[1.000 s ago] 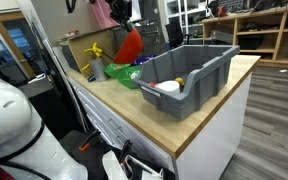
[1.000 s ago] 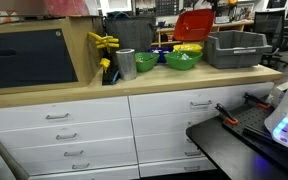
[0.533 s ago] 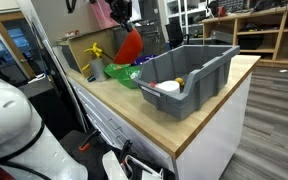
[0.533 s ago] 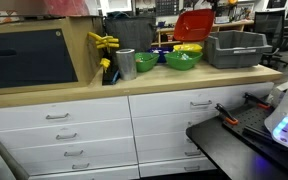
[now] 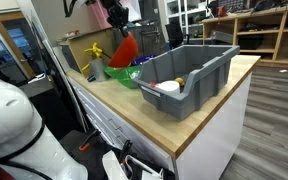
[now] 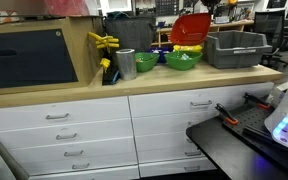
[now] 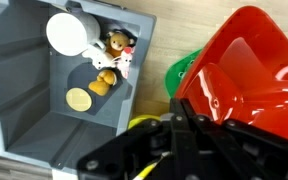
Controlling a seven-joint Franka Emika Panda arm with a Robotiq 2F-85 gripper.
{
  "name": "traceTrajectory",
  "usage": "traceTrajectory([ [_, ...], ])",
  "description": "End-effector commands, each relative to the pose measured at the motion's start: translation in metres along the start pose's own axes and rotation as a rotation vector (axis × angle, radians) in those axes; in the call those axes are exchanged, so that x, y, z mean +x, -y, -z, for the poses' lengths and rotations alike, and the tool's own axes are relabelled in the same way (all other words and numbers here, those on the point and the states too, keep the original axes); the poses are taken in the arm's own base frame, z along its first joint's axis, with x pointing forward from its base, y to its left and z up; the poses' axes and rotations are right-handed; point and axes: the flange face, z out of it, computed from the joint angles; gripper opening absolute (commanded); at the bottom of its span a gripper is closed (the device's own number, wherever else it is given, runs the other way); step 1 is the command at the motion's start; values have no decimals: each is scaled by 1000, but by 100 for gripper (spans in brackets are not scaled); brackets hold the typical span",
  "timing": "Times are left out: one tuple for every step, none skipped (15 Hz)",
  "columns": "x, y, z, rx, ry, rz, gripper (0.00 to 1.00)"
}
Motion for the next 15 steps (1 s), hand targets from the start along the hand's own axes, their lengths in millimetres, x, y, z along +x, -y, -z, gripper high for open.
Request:
traceTrajectory([
  [-6, 21, -5, 78, 21, -13, 1],
  [-8, 27, -8, 100, 30, -14, 1],
  [-10, 33, -12, 122, 43, -17, 1],
  [-13, 39, -17, 142, 55, -19, 1],
  [-16, 47, -23, 163, 72, -19, 1],
  [-19, 54, -28, 182, 86, -18, 1],
  [-23, 63, -33, 203, 100, -17, 1],
  [-25, 71, -38, 221, 113, -15, 1],
  [-29, 81, -42, 242, 127, -15, 1],
  [-31, 88, -47, 260, 139, -14, 1],
  [-33, 96, -51, 275, 149, -17, 1],
  [-35, 102, -56, 284, 160, -25, 1],
  [-36, 105, -60, 288, 166, -30, 1],
  [-37, 107, -65, 289, 174, -37, 1],
  [-39, 107, -72, 288, 179, -39, 1],
])
